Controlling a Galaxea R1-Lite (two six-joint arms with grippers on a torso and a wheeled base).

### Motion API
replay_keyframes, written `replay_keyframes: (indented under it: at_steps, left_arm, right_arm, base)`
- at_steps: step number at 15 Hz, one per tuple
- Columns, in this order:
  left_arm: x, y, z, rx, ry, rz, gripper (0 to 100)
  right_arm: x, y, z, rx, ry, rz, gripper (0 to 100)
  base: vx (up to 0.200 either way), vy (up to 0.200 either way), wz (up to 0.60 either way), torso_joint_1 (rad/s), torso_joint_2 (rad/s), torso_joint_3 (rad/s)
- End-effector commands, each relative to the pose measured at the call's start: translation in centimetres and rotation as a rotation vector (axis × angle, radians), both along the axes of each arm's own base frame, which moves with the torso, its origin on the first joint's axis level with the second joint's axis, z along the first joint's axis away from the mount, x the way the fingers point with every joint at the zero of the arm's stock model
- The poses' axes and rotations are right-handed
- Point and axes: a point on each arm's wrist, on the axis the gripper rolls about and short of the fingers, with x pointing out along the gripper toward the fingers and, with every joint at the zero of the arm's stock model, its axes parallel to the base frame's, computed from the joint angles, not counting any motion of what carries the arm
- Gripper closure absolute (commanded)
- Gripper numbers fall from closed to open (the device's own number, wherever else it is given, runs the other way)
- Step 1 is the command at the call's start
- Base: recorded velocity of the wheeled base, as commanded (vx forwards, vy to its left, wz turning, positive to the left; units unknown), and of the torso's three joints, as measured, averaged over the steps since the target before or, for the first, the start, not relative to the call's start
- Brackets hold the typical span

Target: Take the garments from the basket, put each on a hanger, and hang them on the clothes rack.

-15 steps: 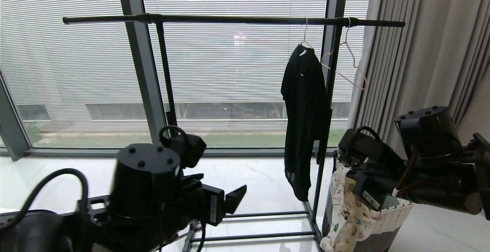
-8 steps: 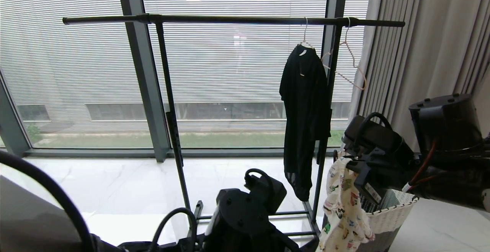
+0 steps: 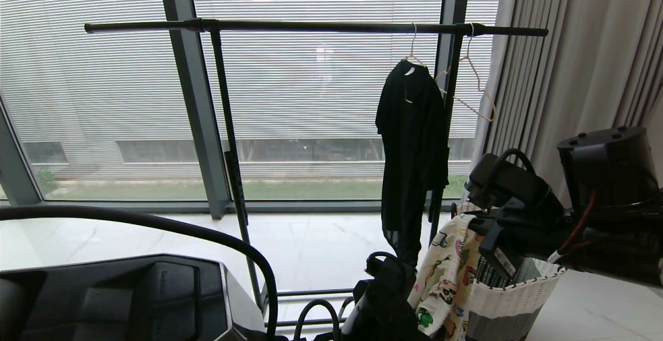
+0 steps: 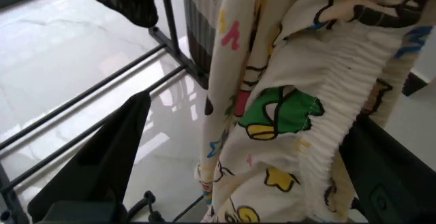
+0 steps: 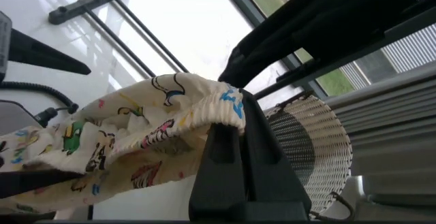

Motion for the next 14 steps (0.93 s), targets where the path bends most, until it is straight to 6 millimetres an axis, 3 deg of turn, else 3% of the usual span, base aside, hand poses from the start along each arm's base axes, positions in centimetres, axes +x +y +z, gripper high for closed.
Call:
replay_keyframes:
  at_steps: [1,4,8,9,14]
  left_arm:
    - [0.0,0.5,-1.4,0.05,0.017,0.025,0]
    - [-0.6,1.9,-3.5,0.145,0.044,0.053,0]
    - [-0.9,2.2,-6.1,0.223,0.081,0.054,0]
    - [-1.0,2.4,-6.3,0.231,0.088,0.057,100]
    - [-1.2,3.7,-6.1,0.274,0.067,0.099,100]
  right_arm:
    - [-0.3,0.4,-0.1,0.004,0.008,0.014,100]
    - [-0.9,1.0,0.0,0.029,0.019,0.036,100]
    - [-1.9,1.1,0.7,0.072,0.018,0.05,100]
    - [-2.1,0.8,0.8,0.068,0.023,0.048,100]
    - [-1.9,-0.6,-0.6,0.028,0.092,-0.016,100]
  base:
    - [0.0,0.0,0.0,0.0,0.0,0.0]
    - [0.0,0.0,0.0,0.0,0.0,0.0]
    - [0.0,0.0,0.0,0.0,0.0,0.0]
    - [0.0,0.0,0.0,0.0,0.0,0.0]
    - [0.0,0.0,0.0,0.0,0.0,0.0]
